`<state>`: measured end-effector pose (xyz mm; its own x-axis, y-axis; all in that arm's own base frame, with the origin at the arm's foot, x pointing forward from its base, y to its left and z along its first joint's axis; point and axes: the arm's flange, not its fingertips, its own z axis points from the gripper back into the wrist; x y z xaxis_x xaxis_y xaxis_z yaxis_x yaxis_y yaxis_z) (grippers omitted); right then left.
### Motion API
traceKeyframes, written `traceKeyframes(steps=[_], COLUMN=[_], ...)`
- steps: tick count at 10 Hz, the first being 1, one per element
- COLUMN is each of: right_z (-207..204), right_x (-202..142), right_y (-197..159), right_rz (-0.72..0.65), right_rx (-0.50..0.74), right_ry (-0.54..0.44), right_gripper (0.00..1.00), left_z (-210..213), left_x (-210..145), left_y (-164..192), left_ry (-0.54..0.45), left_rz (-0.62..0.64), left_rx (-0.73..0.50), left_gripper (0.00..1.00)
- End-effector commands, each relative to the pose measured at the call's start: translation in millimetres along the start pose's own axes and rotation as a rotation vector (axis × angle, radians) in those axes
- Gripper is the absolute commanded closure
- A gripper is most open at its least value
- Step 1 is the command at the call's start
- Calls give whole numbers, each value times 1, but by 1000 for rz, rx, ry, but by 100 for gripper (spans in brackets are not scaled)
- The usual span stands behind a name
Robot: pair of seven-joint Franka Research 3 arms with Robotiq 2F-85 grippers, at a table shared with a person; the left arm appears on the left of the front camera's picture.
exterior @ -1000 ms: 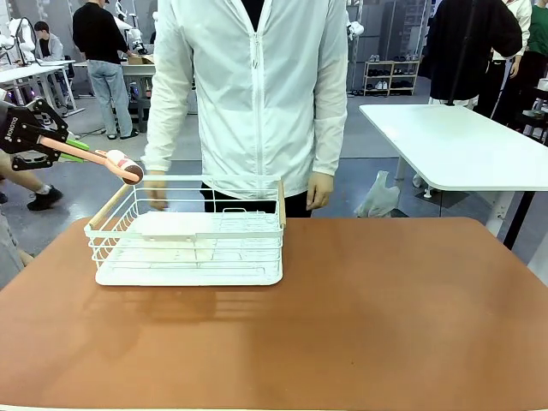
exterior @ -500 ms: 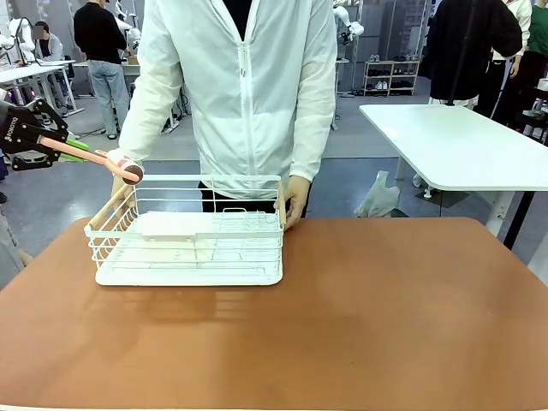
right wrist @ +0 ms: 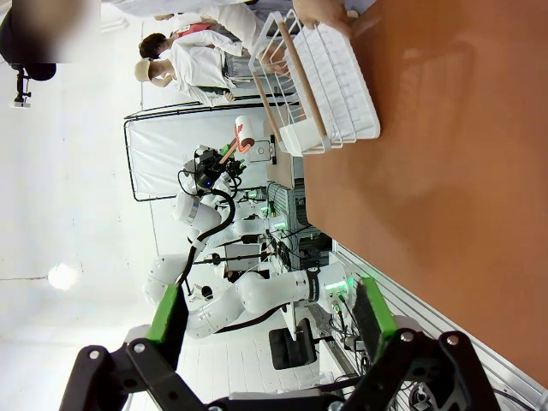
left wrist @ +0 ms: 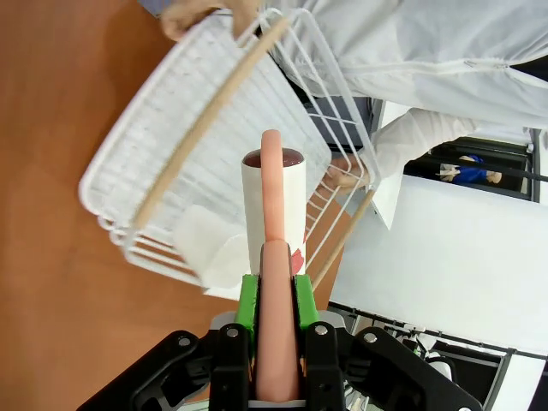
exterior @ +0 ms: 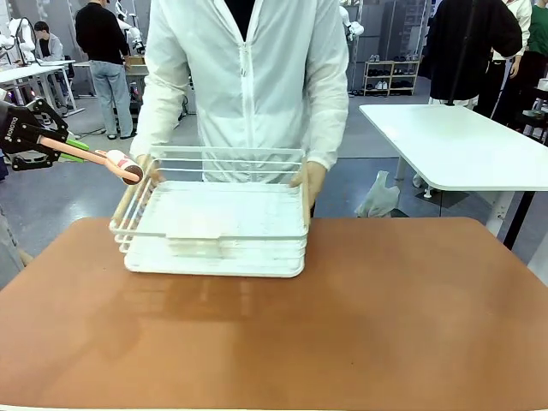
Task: Clean the table.
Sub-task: Clean the table with the Lint Roller when the human lifts the Dish drying rack.
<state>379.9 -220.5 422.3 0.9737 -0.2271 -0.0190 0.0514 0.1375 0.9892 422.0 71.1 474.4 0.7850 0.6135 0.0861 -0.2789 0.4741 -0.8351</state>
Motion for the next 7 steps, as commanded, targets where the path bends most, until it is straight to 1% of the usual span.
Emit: traceKeyframes(steps=[1,7], right_z=[0,0], right_x=[0,0], right_y=[2,2], right_rz=[-6,-6], right_rx=[-7,-7], right_ry=[-2,-2], right_gripper=[0,0], left_z=[0,0], left_x=[0,0], left_y=[0,0], left_ry=[-1,-1], left_rz=[1,1], left_rx=[1,1], left_gripper=[100,100])
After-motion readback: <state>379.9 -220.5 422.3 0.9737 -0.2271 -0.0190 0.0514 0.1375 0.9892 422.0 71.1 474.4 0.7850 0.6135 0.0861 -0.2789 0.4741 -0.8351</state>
